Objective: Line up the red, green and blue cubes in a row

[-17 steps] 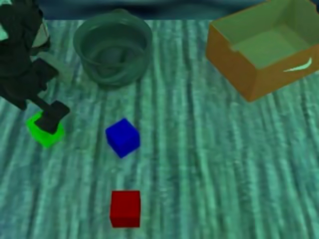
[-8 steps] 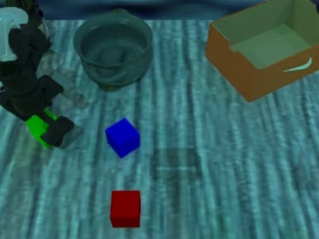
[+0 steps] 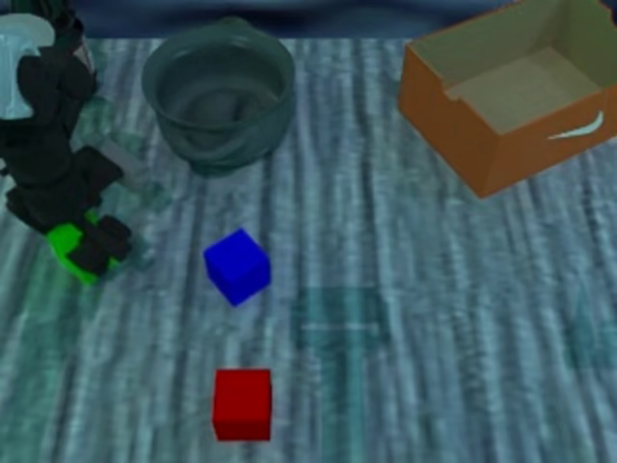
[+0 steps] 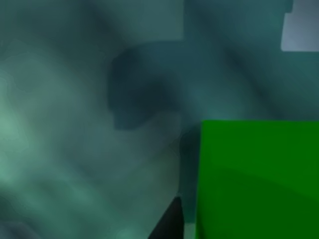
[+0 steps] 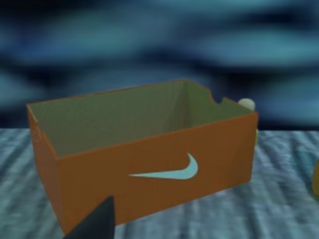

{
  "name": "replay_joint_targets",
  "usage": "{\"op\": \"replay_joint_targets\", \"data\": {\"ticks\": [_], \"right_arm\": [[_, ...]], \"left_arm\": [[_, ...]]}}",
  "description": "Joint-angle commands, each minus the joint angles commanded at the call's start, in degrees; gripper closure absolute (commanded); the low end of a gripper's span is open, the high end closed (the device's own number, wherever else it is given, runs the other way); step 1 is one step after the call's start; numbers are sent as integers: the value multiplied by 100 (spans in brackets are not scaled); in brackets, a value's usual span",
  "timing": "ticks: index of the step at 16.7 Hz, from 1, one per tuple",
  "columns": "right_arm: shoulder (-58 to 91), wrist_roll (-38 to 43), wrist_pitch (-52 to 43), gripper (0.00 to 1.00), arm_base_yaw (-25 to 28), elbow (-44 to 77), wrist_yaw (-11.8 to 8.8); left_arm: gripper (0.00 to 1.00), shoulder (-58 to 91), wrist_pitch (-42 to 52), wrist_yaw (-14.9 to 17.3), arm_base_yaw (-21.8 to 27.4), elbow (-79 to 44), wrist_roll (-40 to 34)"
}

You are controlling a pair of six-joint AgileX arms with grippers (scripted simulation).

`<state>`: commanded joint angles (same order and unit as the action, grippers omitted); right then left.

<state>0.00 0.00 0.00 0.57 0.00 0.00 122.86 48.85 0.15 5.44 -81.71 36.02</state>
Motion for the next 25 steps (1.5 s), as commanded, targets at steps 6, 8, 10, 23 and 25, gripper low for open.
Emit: {"op": "replay_joint_targets", "data": {"ticks": [6,8,10,23,25], "right_arm": [[0,0,0,0,0,0,0],[0,0,0,0,0,0,0],[0,0,0,0,0,0,0],[0,0,0,0,0,0,0],[0,0,0,0,0,0,0]], "left_arm": [[100,0,0,0,0,0,0],[100,0,0,0,0,0,0],[100,0,0,0,0,0,0],[100,-520,1351,5,-105,-823,-12],[100,-557,1409,4,-111,-864,-14]]}}
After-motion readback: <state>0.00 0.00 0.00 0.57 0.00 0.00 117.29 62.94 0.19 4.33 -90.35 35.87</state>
